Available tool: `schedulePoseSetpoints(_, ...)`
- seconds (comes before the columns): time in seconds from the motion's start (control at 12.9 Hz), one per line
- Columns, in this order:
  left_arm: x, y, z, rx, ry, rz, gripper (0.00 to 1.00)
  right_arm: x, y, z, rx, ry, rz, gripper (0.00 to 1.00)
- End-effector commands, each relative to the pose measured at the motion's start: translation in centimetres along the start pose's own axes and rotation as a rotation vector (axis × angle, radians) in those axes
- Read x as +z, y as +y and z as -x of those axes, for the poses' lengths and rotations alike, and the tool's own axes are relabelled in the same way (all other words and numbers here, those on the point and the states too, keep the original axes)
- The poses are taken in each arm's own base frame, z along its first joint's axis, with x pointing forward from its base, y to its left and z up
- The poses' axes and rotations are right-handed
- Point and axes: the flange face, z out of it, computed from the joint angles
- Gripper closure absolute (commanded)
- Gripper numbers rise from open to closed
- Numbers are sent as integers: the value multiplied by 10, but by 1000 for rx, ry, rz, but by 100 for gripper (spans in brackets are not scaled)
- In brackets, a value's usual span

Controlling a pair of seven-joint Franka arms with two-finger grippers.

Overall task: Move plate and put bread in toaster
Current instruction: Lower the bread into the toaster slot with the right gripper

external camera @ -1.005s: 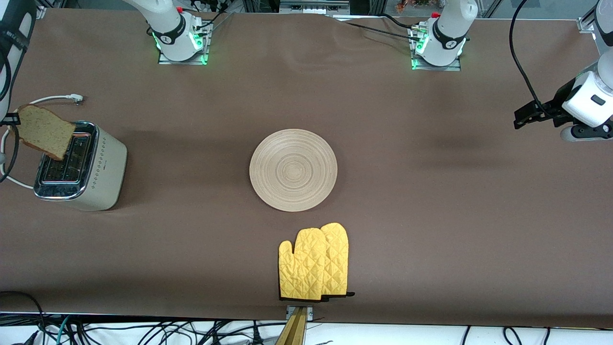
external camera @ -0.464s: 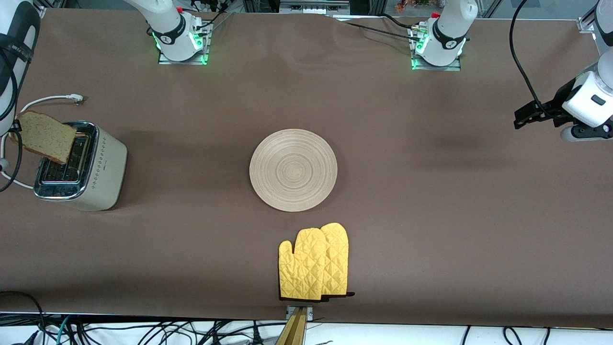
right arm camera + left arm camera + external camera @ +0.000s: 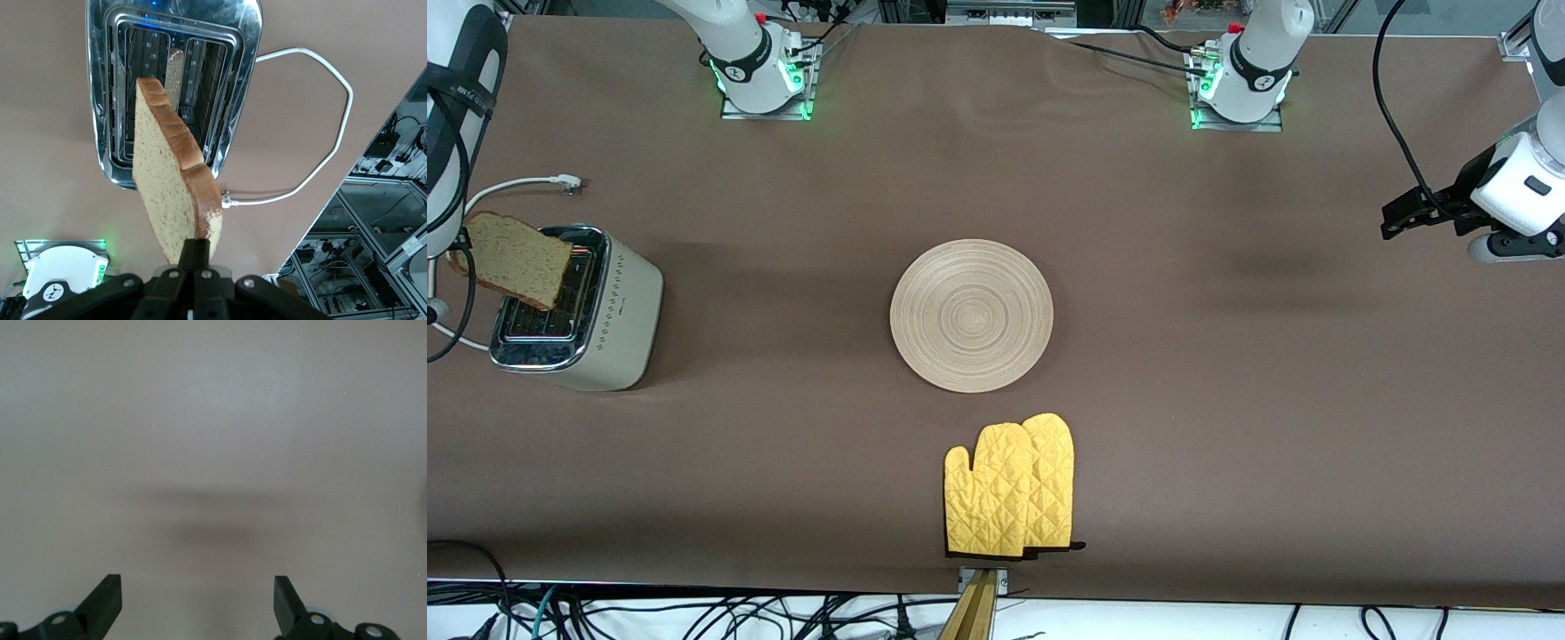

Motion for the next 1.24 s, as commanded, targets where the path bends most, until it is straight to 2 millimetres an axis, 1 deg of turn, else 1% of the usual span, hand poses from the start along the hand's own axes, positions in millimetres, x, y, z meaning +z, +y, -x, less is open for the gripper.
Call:
schedulePoseSetpoints(0.0, -3, -2, 3, 8, -2, -8, 0, 0, -1, -7, -17, 13, 16, 100)
schedulePoseSetpoints(0.31, -2, -2, 3, 8, -5, -7, 0, 9, -3, -21, -25, 34, -11, 100)
schedulePoseSetpoints(0.62, -2, -2, 3, 8, -5, -7, 0, 7, -13, -28, -30, 43, -7, 100)
schedulePoseSetpoints(1.01, -3, -2, 3, 8, -4, -7, 0, 1, -23, -30, -44, 48, -5, 100)
schedulePoseSetpoints(1.16, -2, -2, 3, 8, -5, -7, 0, 1, -24, -30, -46, 52, -9, 100)
